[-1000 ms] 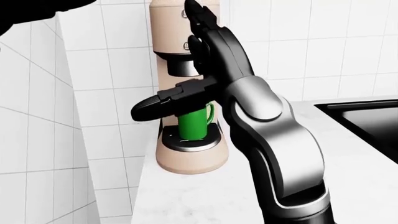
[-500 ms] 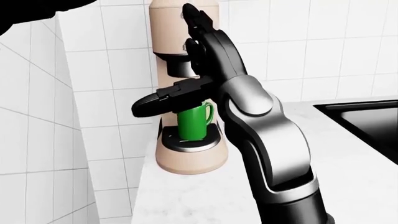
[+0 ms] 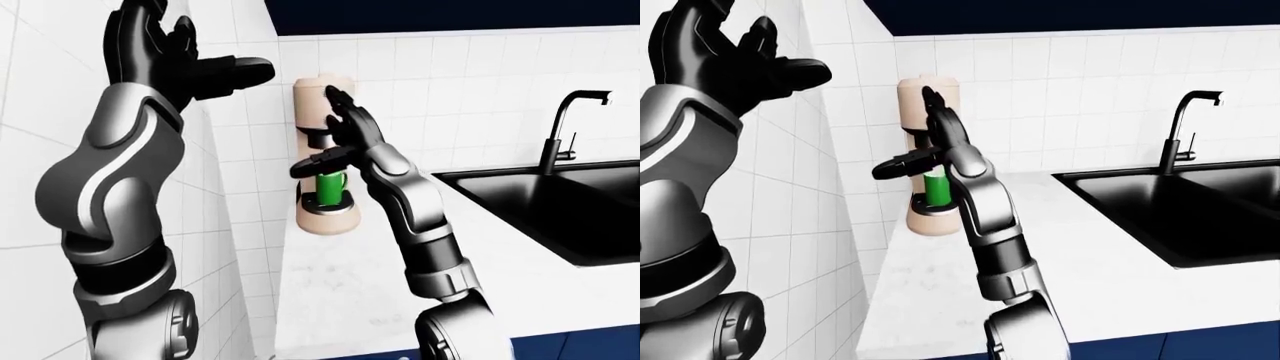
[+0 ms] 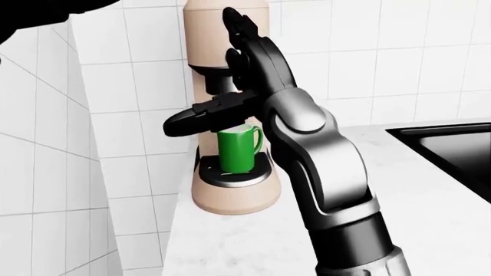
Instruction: Press the button on the coffee machine to serve coffee.
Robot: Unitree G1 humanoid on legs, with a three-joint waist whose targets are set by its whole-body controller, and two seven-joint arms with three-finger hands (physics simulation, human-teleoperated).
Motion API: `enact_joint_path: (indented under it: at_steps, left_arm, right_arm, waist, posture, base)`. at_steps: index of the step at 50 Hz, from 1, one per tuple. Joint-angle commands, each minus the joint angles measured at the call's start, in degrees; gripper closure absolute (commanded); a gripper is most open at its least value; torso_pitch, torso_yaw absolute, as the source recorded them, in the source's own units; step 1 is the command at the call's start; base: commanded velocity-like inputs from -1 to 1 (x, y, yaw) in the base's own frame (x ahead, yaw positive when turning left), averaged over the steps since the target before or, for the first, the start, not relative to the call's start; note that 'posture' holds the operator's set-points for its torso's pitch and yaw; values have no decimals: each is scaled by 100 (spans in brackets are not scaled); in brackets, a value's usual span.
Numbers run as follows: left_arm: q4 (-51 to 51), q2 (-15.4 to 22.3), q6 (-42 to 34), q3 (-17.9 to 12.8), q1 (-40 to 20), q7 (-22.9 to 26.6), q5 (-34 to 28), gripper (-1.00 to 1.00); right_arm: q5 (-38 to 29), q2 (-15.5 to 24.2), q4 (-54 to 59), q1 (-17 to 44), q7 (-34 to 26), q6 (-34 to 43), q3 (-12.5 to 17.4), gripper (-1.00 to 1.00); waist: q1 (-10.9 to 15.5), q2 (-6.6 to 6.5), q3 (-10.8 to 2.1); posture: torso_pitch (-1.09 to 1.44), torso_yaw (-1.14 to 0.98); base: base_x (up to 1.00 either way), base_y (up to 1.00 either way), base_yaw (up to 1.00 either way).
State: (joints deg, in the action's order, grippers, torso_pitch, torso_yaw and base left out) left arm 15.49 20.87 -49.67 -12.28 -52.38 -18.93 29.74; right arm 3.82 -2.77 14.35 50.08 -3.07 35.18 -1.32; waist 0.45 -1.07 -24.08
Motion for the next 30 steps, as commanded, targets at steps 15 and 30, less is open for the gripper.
enact_joint_path:
  at_steps: [15, 30]
  left_arm:
    - [16, 53, 149, -24, -195, 21, -19, -100]
    - [39, 40, 153, -21, -175, 16, -23, -100]
  right_arm:
    - [84, 37, 716, 561, -7, -726, 106, -100]
    - [113, 24, 916, 575, 6, -898, 93, -100]
  waist:
    - [-27, -47, 2]
    - [-15, -45, 22]
  posture:
    - [-70, 0]
    - [-70, 0]
  base:
    - [0, 0, 0]
    - [0, 0, 0]
